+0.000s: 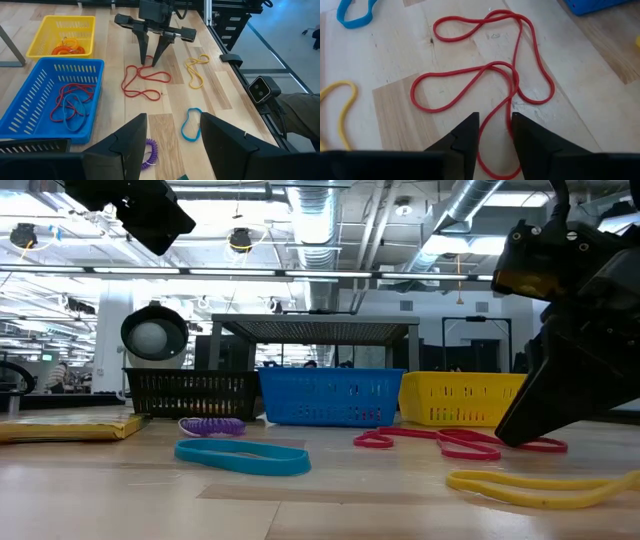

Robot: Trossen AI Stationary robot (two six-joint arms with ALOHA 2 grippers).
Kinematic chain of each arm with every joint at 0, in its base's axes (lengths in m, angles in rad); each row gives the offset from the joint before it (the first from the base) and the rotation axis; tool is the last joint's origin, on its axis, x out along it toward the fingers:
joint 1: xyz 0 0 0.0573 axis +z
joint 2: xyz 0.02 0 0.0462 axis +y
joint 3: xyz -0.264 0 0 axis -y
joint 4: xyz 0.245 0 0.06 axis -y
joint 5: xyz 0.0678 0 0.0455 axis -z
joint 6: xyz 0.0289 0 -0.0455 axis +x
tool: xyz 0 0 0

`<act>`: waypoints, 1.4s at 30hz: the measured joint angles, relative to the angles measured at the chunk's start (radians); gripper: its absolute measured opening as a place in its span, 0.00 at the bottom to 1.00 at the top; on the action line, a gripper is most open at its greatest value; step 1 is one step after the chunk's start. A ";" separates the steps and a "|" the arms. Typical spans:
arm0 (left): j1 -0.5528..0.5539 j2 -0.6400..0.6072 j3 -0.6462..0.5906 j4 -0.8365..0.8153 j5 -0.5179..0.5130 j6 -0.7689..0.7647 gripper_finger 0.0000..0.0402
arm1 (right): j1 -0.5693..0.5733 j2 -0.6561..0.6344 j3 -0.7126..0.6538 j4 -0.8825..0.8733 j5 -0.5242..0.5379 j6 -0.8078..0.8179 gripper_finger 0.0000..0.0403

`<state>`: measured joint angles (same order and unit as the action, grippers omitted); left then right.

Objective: Pick & Place Office Desk Supplies
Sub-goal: Put the red rubber band into the blue bin

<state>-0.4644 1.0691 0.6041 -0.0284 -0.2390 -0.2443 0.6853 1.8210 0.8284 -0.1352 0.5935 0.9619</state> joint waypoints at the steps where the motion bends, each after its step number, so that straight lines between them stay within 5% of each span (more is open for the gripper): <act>1: 0.000 0.000 0.000 0.000 0.000 0.000 0.45 | 0.000 0.000 0.000 0.000 -0.003 0.000 0.27; 10: 0.000 0.000 0.000 0.000 -0.001 -0.003 0.45 | -0.001 0.000 0.000 -0.004 -0.018 0.000 0.20; 20: 0.000 0.000 0.000 0.000 -0.005 -0.003 0.45 | -0.001 -0.002 0.002 -0.011 -0.035 0.008 0.01; 42: 0.000 0.000 0.000 0.000 -0.004 -0.004 0.45 | -0.005 -0.001 0.000 0.048 0.013 -0.028 0.00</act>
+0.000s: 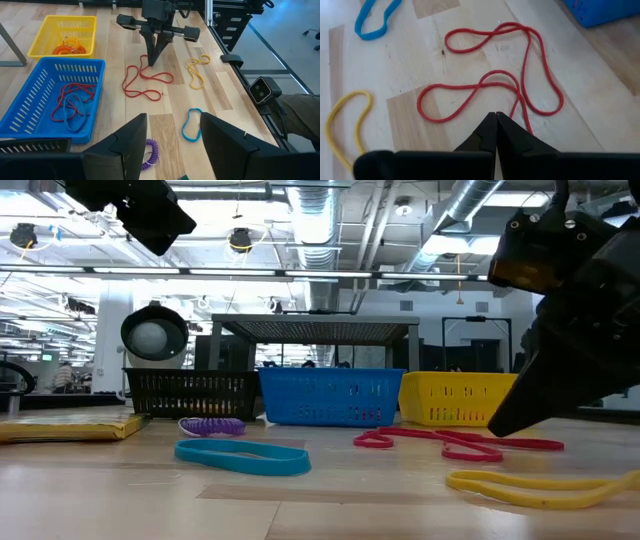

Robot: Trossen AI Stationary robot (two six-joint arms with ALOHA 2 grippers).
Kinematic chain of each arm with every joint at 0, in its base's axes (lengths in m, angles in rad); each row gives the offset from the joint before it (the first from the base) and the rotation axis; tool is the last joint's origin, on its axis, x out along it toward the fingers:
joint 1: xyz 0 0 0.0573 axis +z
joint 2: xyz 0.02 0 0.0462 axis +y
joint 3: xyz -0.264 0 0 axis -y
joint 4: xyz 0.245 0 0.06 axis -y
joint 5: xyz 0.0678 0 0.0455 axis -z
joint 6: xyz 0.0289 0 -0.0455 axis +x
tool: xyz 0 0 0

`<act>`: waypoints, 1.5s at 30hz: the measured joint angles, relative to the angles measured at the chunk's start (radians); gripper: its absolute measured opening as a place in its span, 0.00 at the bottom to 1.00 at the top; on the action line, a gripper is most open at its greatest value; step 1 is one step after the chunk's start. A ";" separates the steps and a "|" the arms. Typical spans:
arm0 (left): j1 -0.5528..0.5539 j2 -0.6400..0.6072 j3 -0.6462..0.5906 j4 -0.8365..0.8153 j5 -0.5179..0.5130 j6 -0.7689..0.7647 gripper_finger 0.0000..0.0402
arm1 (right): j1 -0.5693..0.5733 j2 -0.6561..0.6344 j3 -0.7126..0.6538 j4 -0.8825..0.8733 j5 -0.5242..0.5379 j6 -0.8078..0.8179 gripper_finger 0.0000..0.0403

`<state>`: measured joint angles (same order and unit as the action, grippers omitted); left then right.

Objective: Pick & Place Office Desk Supplies
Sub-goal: Put the red rubber band into the blue bin

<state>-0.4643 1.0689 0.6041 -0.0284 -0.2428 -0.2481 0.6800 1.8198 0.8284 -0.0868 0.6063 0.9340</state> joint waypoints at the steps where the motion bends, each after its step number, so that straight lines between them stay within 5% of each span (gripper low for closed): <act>1: 0.000 0.000 0.000 0.000 0.000 0.000 0.45 | -0.002 0.000 0.000 0.000 0.001 -0.002 0.00; 11: 0.000 0.000 0.000 0.000 0.004 0.000 0.45 | -0.002 0.000 0.000 0.064 -0.004 -0.076 0.02; 26: 0.000 0.000 0.000 0.000 0.003 0.000 0.45 | -0.002 -0.001 0.000 0.046 -0.004 -0.058 0.33; 45: 0.000 0.000 0.000 0.000 -0.001 0.000 0.45 | -0.003 -0.001 0.001 -0.046 -0.019 0.009 0.31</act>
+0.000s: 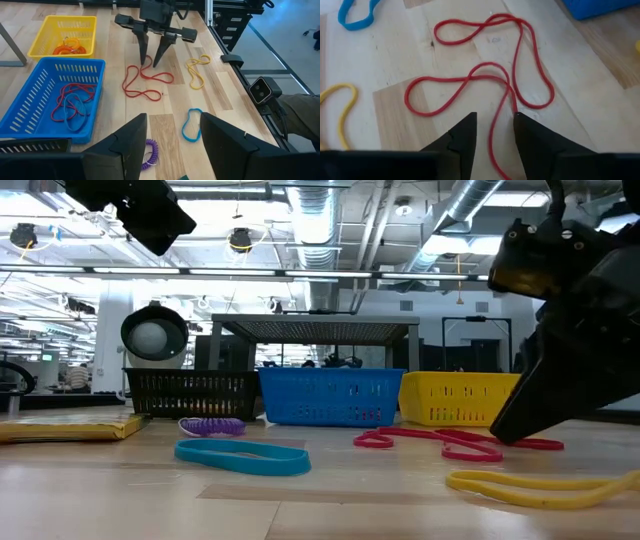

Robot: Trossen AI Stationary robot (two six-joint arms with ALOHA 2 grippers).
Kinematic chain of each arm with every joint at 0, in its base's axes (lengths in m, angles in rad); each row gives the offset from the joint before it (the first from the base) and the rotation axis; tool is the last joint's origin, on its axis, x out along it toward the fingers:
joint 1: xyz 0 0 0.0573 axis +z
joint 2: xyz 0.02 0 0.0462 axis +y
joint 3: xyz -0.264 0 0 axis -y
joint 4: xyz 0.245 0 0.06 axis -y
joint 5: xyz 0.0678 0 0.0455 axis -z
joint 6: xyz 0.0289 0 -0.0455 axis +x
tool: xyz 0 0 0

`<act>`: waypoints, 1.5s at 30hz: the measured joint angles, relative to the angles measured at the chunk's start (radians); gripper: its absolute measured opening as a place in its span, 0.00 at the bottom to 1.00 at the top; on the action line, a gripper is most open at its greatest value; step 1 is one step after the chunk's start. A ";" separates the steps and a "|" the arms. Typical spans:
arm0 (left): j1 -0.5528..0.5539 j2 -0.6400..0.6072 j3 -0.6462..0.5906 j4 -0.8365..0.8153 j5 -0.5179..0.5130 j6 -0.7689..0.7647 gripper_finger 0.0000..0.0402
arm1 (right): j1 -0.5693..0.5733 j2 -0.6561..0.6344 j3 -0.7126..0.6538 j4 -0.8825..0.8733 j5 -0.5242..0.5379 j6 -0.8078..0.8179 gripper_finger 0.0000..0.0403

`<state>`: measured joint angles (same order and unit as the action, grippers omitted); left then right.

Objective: Pick & Place Office Desk Supplies
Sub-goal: Put the red rubber band into the blue bin

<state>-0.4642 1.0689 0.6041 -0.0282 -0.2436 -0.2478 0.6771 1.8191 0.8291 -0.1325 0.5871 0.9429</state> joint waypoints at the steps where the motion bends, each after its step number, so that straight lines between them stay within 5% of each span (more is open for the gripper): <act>1: 0.000 0.000 0.000 0.000 0.000 0.000 0.45 | -0.003 0.000 0.000 -0.005 -0.012 0.000 0.31; 14: 0.000 0.000 0.000 0.000 0.001 0.000 0.45 | -0.013 -0.003 0.002 -0.021 -0.066 0.003 0.27; 24: 0.000 0.000 0.000 0.000 0.005 -0.004 0.45 | -0.021 -0.002 0.002 -0.020 -0.110 0.008 0.02; 27: 0.000 0.000 0.000 0.000 0.005 -0.004 0.45 | -0.021 -0.002 0.002 -0.014 -0.111 0.008 0.02; 45: 0.000 0.000 0.000 0.000 -0.001 -0.004 0.45 | -0.050 0.003 -0.002 0.360 -0.105 -0.309 0.00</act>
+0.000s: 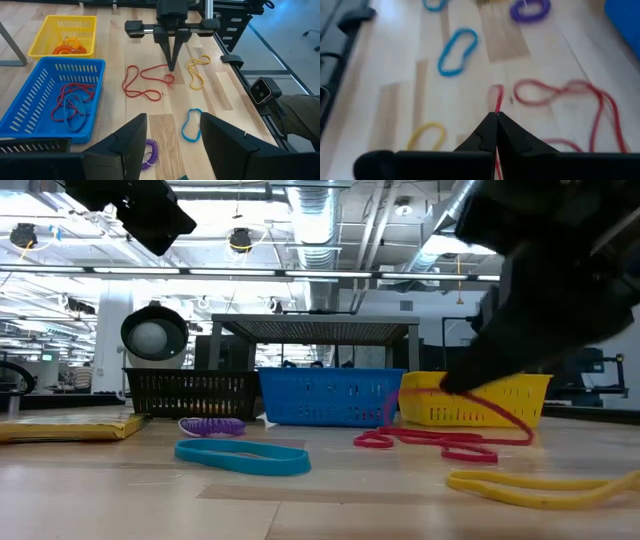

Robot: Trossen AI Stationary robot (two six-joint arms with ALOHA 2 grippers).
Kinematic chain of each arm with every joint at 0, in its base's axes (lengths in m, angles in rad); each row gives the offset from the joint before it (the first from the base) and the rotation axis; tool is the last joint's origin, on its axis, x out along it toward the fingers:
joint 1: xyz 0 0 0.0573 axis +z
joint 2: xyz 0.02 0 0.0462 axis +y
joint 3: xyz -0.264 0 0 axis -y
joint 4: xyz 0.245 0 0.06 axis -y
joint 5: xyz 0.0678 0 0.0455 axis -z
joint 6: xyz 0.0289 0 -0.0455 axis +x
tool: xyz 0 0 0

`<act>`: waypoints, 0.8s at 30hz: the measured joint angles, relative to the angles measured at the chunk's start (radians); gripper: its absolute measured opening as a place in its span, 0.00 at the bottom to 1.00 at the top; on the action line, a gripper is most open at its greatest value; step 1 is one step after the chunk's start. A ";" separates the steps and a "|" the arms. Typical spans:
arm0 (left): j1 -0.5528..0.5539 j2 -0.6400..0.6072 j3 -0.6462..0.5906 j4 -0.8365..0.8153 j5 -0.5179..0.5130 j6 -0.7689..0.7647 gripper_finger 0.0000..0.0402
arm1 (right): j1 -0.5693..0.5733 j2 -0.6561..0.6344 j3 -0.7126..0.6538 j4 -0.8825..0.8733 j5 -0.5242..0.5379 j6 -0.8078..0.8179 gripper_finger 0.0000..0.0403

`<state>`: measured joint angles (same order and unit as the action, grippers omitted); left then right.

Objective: Pick & Place Office Desk Supplies
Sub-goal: Put the red rubber band into the blue bin

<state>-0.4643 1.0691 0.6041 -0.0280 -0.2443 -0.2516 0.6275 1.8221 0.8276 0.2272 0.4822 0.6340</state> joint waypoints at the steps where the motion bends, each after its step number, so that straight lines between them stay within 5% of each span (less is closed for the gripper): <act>1: 0.000 0.000 0.000 0.000 0.000 0.000 0.45 | -0.004 0.000 0.000 0.022 0.003 -0.022 0.00; 24: 0.000 0.000 0.000 0.001 0.005 0.000 0.45 | -0.123 -0.095 0.002 0.303 0.013 -0.435 0.00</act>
<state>-0.4644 1.0691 0.6041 -0.0269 -0.2390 -0.2517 0.5042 1.7266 0.8291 0.5297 0.4953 0.1988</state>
